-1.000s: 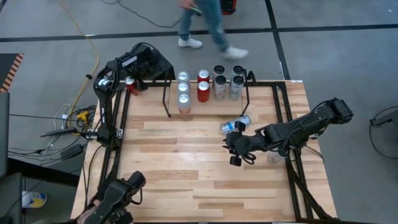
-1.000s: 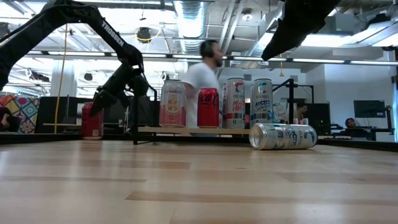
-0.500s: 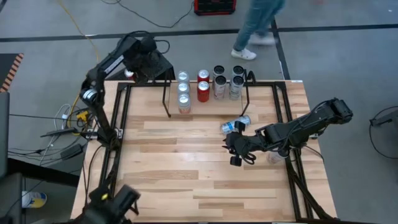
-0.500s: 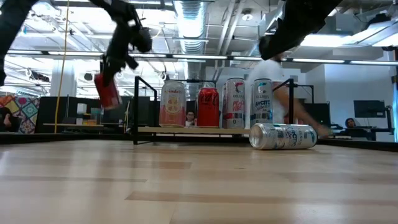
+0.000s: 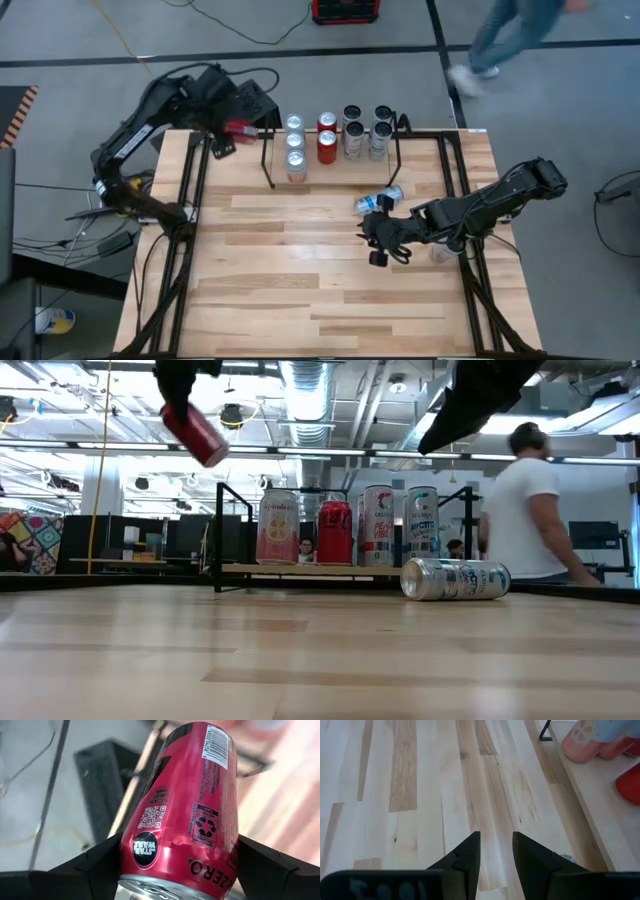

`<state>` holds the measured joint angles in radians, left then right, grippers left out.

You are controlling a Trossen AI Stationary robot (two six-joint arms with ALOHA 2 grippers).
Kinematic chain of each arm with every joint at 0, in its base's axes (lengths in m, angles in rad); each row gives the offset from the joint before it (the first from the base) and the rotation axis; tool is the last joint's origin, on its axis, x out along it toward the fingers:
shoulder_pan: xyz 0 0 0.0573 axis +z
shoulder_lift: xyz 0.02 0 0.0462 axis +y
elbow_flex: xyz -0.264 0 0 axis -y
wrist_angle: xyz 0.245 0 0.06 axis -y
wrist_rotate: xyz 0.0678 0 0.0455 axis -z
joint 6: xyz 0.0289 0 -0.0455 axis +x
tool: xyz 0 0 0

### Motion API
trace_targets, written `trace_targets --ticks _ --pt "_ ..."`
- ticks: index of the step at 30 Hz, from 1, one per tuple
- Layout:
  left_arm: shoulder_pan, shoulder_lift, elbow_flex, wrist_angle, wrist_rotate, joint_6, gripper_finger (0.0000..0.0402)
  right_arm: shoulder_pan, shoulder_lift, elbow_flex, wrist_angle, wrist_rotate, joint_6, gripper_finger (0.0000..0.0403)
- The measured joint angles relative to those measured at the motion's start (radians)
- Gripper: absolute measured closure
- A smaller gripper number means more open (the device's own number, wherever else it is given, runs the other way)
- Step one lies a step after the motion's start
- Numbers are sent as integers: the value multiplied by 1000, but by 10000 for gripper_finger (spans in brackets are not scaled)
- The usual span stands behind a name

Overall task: Place canned beverage on shelf
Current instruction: Put the red black soda can on the shelf aligned with the other red black soda cans

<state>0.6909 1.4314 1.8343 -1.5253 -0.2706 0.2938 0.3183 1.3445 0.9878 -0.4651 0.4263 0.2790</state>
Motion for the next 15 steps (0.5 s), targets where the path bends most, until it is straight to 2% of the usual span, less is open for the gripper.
trace_targets --ticks 8,15 --pt "-254 -26 0 23 262 -117 102 0 0 0 46 3 7 265" --pt "-519 86 -1 108 259 -188 102 0 0 0 54 9 71 265"
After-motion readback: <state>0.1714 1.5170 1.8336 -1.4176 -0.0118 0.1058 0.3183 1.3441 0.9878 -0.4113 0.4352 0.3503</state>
